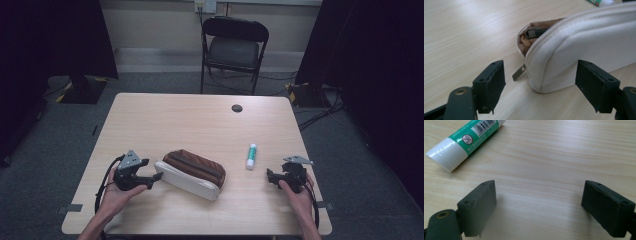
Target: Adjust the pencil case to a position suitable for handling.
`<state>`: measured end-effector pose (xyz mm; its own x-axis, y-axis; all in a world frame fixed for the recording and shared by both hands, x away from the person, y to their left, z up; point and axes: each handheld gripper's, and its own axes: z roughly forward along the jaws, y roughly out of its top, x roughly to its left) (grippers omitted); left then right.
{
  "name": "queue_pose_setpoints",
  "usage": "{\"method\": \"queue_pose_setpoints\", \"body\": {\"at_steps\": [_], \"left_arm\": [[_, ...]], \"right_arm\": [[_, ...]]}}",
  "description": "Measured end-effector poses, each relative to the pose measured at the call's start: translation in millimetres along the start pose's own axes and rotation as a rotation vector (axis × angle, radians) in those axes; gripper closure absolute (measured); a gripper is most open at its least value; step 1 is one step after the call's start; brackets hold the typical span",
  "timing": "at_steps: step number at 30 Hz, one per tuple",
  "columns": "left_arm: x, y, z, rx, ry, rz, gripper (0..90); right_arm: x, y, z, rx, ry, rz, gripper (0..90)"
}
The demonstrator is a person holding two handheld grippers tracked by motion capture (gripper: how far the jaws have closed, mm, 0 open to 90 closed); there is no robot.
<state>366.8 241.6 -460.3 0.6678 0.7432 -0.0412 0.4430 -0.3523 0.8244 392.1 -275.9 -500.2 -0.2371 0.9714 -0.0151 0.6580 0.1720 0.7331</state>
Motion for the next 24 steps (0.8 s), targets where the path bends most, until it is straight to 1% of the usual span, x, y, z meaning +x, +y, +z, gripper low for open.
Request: {"method": "queue_pose_setpoints", "body": {"at_steps": [1,3,4,5,6,7,9,10,11,12,13,14,15,18,19,20,21,22,23,24], "left_arm": [[1.3,4.4,2.5,0.007,0.01,-0.006,23.8],[1.2,6.0,3.0,0.008,0.011,0.002,23.9],[1.0,8.7,4.1,0.006,0.012,0.015,23.9],[0.0,12.3,7.9,0.007,0.018,0.038,25.1],[0.0,12.3,7.9,0.007,0.018,0.038,25.4],[1.4,15.0,12.8,0.019,0.026,0.054,25.4],[3.2,17.1,15.4,0.016,0.029,0.074,25.9],[3.2,17.9,16.6,0.011,0.03,0.062,25.9],[4.6,19.0,16.8,0.013,0.034,0.074,25.8],[4.6,19.0,16.8,0.013,0.034,0.074,25.8],[5.7,19.9,18.1,0.011,0.034,0.066,25.8],[8.5,20.7,19.7,0.008,0.038,0.071,25.8],[8.8,20.8,21.2,0.002,0.036,0.052,25.9],[10.9,22.3,25.9,-0.008,0.043,0.042,26.0],[14.4,22.4,27.9,-0.006,0.048,0.053,26.5],[14.4,22.4,27.9,-0.006,0.048,0.053,26.6],[14.8,22.0,30.0,-0.01,0.053,0.036,26.6],[18.4,22.9,33.2,-0.007,0.051,0.044,27.4],[18.3,22.8,35.3,-0.014,0.047,0.014,27.8],[18.3,22.8,35.3,-0.014,0.047,0.014,27.8]], "right_arm": [[0.0,0.0,0.0,0.0,0.0,0.0,11.3],[0.1,0.0,0.0,0.001,-0.001,0.0,11.3],[0.1,0.0,0.0,0.001,-0.002,0.0,11.3],[0.2,0.1,0.1,0.001,-0.001,-0.001,11.3],[0.2,0.1,0.1,0.001,-0.001,0.0,11.3],[0.2,0.1,0.1,0.001,-0.001,0.0,11.3],[0.2,0.1,0.1,0.001,-0.001,-0.001,11.3],[0.2,0.1,0.1,0.001,-0.001,-0.001,11.3],[0.2,0.1,0.1,0.001,0.0,-0.001,11.3],[0.2,0.1,0.1,0.001,0.0,-0.001,11.3],[0.2,0.1,0.1,0.001,0.002,-0.001,11.3],[0.3,0.2,0.2,0.0,0.004,-0.001,11.3],[0.4,0.3,0.2,0.0,0.004,-0.001,11.3],[0.5,0.2,0.1,0.0,0.005,-0.001,11.4],[0.6,0.2,0.2,-0.001,0.007,-0.003,11.4],[0.6,0.2,0.2,-0.001,0.007,-0.003,11.4],[0.7,0.2,0.1,0.0,0.007,-0.003,11.4],[0.7,0.2,0.2,-0.001,0.01,-0.006,11.3],[0.7,0.2,0.2,-0.001,0.009,-0.006,11.3],[0.7,0.2,0.2,-0.001,0.009,-0.006,11.3]]}}
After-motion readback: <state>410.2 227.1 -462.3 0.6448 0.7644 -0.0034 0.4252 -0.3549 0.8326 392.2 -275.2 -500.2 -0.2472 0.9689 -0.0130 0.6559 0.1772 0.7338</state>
